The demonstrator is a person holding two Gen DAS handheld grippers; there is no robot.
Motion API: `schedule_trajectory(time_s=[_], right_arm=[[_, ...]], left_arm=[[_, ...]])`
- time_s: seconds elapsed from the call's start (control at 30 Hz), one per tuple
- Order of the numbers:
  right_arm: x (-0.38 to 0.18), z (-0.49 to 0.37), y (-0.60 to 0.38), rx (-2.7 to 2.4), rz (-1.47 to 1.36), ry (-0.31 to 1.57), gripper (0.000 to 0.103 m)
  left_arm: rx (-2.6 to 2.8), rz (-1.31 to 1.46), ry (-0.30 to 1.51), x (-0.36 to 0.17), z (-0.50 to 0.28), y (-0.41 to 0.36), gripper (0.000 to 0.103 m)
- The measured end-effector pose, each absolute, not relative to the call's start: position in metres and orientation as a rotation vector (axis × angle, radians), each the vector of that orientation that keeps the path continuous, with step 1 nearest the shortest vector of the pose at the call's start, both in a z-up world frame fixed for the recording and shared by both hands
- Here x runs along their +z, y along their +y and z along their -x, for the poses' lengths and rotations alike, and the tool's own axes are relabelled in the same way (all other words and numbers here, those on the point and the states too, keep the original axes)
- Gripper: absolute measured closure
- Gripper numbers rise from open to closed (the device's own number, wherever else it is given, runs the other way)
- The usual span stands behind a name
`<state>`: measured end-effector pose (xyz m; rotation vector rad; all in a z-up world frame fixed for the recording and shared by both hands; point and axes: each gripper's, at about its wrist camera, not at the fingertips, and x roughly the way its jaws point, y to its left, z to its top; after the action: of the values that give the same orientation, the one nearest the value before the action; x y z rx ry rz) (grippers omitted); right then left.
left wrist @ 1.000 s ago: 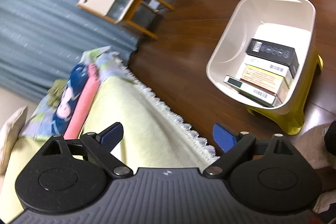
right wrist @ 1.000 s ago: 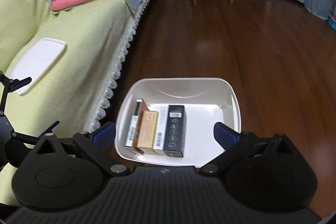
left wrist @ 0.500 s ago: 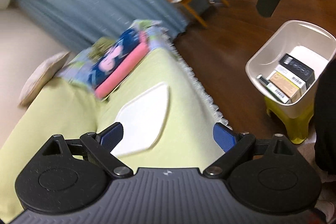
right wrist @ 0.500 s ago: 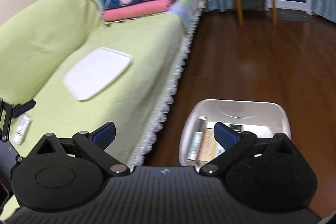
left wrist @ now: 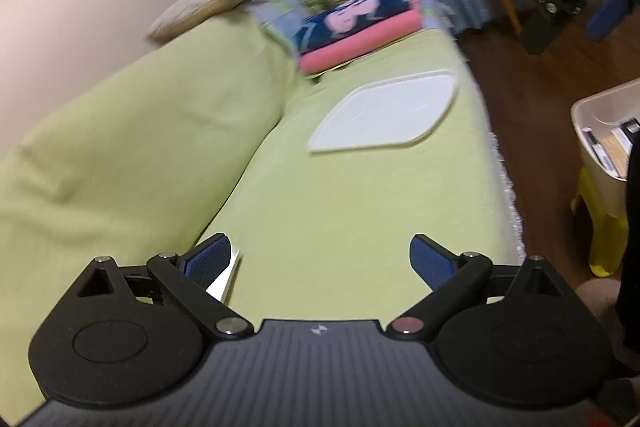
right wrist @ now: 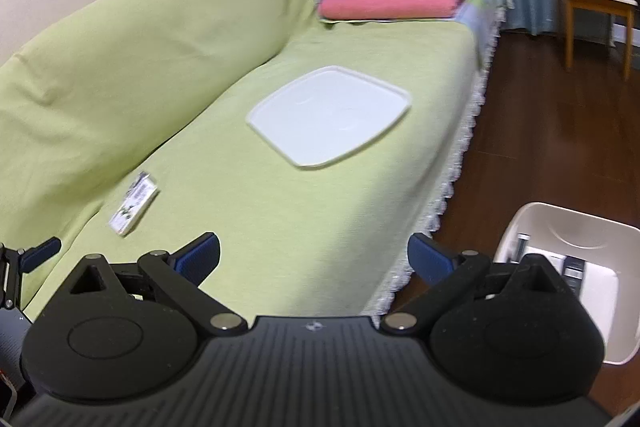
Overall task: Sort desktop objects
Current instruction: 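Withdraw both tools from the bin back toward the sofa, then move the left gripper down over the white-and-green medicine box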
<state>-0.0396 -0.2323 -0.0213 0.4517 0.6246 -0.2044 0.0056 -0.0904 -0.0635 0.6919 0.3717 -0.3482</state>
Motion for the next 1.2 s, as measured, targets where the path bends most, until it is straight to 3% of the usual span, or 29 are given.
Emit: schedule_trajectory(time_s=[0.53, 1.2], right_arm=[[-0.029, -0.035, -0.142, -0.009, -0.435, 0.653, 0.004], [-0.092, -0.161, -0.102, 0.133, -0.548, 0.652, 0.004]], left_arm=[[-0.188, -0.643, 0.447, -0.082, -0.06, -0.002, 0.006], [-0.152, -0.737, 0.518, -0.127, -0.154, 0.023, 0.006]])
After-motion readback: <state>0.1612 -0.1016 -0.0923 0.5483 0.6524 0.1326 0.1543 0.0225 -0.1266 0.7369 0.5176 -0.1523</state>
